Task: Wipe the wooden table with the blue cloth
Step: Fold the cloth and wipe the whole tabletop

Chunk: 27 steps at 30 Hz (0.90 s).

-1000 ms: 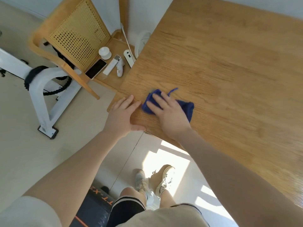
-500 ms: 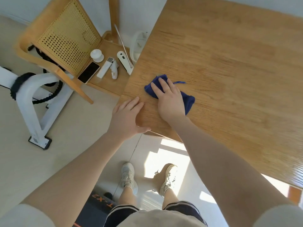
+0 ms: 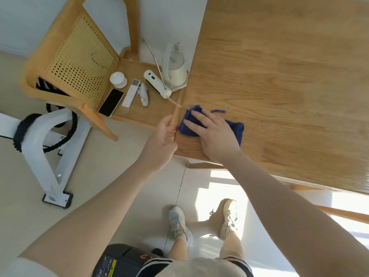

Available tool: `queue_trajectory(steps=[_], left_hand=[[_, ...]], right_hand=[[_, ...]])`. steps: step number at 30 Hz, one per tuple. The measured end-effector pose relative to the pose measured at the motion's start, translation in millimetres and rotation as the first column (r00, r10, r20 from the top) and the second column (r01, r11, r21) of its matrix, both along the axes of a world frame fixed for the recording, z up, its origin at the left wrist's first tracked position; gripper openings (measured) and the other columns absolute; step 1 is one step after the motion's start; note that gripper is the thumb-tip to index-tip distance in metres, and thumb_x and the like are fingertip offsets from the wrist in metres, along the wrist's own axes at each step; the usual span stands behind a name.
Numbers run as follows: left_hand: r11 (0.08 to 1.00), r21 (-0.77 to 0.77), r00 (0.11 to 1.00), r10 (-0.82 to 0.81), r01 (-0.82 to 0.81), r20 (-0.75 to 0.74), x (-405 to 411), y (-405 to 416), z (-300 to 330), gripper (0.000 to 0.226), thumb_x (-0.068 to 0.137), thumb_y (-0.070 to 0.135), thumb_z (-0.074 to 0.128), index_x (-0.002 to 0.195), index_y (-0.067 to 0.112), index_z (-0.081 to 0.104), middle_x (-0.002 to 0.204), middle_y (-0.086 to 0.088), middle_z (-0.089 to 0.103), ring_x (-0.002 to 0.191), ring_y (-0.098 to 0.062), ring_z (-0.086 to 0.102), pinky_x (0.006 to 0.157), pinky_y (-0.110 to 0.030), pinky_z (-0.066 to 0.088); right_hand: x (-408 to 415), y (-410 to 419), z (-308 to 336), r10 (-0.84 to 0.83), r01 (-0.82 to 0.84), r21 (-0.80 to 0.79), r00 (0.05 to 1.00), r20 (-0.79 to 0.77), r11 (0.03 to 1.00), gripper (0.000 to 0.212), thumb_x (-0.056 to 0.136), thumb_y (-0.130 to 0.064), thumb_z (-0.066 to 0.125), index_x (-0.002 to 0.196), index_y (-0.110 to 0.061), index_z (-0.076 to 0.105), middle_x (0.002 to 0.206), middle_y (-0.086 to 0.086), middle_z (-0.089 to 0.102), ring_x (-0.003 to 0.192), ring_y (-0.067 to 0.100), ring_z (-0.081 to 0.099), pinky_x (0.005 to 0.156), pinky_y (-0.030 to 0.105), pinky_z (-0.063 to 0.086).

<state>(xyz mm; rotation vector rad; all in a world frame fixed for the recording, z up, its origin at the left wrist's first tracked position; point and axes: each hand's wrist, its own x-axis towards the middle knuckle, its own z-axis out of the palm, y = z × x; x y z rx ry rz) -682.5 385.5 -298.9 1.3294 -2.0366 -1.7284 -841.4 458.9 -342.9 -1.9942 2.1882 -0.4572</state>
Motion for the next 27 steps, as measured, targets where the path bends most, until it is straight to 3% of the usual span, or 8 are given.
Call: queue_trajectory(steps=[5,10,15,18,21,23,26,27], left_hand=[[0.972,0.233,0.993,0.059,-0.033,-0.106,7,-5,3,0.063,0.091,-0.009,0.040,0.145,0.016,0.020,0.130,0.003,0.050,0.097,0.005,0.053,0.062,-0.001,0.044],[0.904,0.382,0.958,0.257,-0.191,-0.129,13,-8,1,0.058,0.093,0.001,0.043,0.145,0.016,0.021,0.139,-0.006,0.046,0.118,-0.018,0.052,0.077,-0.017,0.047],[0.823,0.513,0.920,0.364,-0.243,-0.147,19,-11,-4,0.053,0.097,0.006,0.039,0.145,0.018,0.022,0.132,-0.006,0.050,0.112,-0.019,0.057,0.088,-0.028,0.047],[0.825,0.510,0.910,0.377,-0.246,-0.171,15,-12,-1,0.048,0.099,0.007,0.032,0.146,0.013,0.020,0.142,-0.010,0.042,0.123,-0.024,0.051,0.098,-0.030,0.041],[0.855,0.445,0.915,0.369,-0.265,-0.164,13,-8,0,0.044,0.101,0.017,0.029,0.144,0.013,0.025,0.141,-0.005,0.044,0.118,-0.021,0.054,0.107,-0.034,0.035],[0.863,0.438,0.920,0.354,-0.254,-0.165,12,-4,1,0.035,0.100,0.020,0.032,0.135,0.017,0.035,0.131,-0.001,0.052,0.109,-0.013,0.057,0.097,-0.023,0.042],[0.920,0.356,0.958,0.233,-0.162,-0.166,7,4,2,0.024,0.098,0.012,0.037,0.118,0.022,0.044,0.108,0.013,0.058,0.090,0.003,0.056,0.064,-0.005,0.045],[0.946,0.302,0.967,0.178,-0.118,-0.181,6,6,1,0.028,0.097,0.007,0.038,0.121,0.020,0.044,0.108,0.015,0.057,0.090,0.005,0.057,0.063,-0.004,0.045]], right_hand=[[14,-26,2,-0.236,0.236,-0.015,0.971,0.030,0.972,0.047,0.089,-0.006,0.048,0.133,-0.023,0.049,0.145,0.010,0.040,0.136,0.034,0.029,0.107,0.047,0.026],[56,19,-6,0.027,-0.027,-0.001,0.999,-0.047,1.000,0.062,0.065,0.001,0.069,0.123,-0.017,0.057,0.132,0.013,0.054,0.123,0.038,0.048,0.097,0.047,0.040],[43,21,-4,0.226,-0.221,0.074,0.971,-0.080,0.973,0.067,0.065,-0.001,0.072,0.127,-0.019,0.053,0.136,0.013,0.050,0.127,0.038,0.043,0.098,0.052,0.040],[30,-6,7,0.031,-0.026,0.096,0.998,-0.052,0.995,0.056,0.082,-0.008,0.063,0.133,-0.022,0.047,0.145,0.011,0.039,0.135,0.035,0.030,0.108,0.051,0.027],[41,-12,7,-0.159,0.163,0.072,0.986,-0.051,0.984,0.056,0.087,-0.008,0.055,0.139,-0.023,0.039,0.150,0.009,0.030,0.139,0.033,0.020,0.112,0.046,0.015],[54,3,4,-0.068,0.075,0.064,0.992,-0.111,0.995,0.063,0.079,-0.006,0.062,0.137,-0.020,0.043,0.147,0.012,0.036,0.136,0.036,0.027,0.111,0.047,0.020],[54,37,-3,0.119,-0.110,0.061,0.980,-0.160,0.992,0.066,0.065,-0.001,0.070,0.127,-0.016,0.055,0.134,0.014,0.052,0.124,0.039,0.046,0.102,0.050,0.034],[49,48,-5,0.137,-0.129,0.056,0.974,-0.178,0.990,0.064,0.065,-0.001,0.068,0.126,-0.017,0.056,0.133,0.013,0.053,0.123,0.038,0.047,0.102,0.049,0.035]])
